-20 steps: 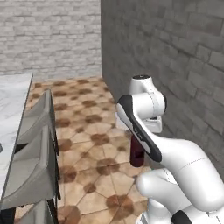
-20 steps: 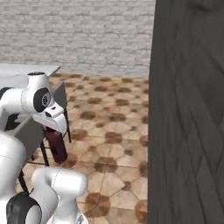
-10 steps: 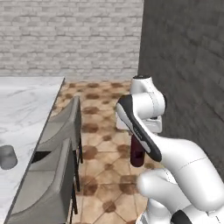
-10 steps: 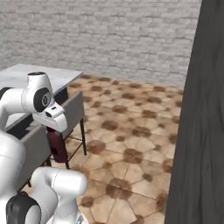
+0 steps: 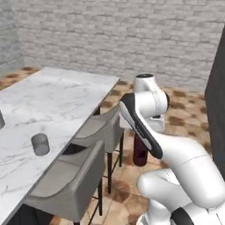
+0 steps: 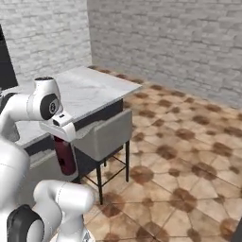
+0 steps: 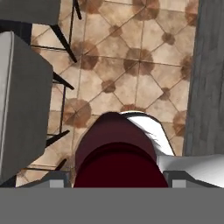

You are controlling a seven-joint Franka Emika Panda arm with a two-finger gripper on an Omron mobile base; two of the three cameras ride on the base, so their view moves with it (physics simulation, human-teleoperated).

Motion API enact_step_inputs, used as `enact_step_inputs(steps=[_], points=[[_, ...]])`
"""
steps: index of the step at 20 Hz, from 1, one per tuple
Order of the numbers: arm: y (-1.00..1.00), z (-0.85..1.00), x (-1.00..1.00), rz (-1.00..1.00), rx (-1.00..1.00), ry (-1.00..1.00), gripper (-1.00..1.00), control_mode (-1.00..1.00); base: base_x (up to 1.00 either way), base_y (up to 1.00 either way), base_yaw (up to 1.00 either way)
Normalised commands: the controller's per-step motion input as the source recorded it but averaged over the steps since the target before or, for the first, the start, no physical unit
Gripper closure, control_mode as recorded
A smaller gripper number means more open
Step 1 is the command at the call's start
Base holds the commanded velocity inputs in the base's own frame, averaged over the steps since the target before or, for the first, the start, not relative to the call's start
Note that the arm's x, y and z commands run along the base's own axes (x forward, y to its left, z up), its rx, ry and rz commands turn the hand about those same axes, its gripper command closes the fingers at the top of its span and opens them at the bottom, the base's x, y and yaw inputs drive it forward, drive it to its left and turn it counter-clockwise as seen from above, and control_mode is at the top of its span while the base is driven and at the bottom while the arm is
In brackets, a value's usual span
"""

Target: There is a wine glass and glass cup on the dining counter. Place the wine bottle next to the wine glass and the juice bottle next to the glass cup.

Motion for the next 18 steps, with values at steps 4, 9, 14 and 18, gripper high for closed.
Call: enact_step_inputs(steps=[4, 9, 14, 18], points=[[0.00, 0.00, 0.00, 0.00, 0.00, 0.00, 1.00, 1.00, 0.34, 0.00, 0.83], [0.00, 0.00, 0.00, 0.00, 0.00, 0.00, 1.00, 1.00, 0.27, 0.00, 0.87], [0.00, 0.00, 0.00, 0.00, 0.00, 0.00, 1.00, 1.00, 0.35, -0.01, 0.77], [0.00, 0.00, 0.00, 0.00, 0.00, 0.00, 1.00, 1.00, 0.54, -0.07, 0.53]])
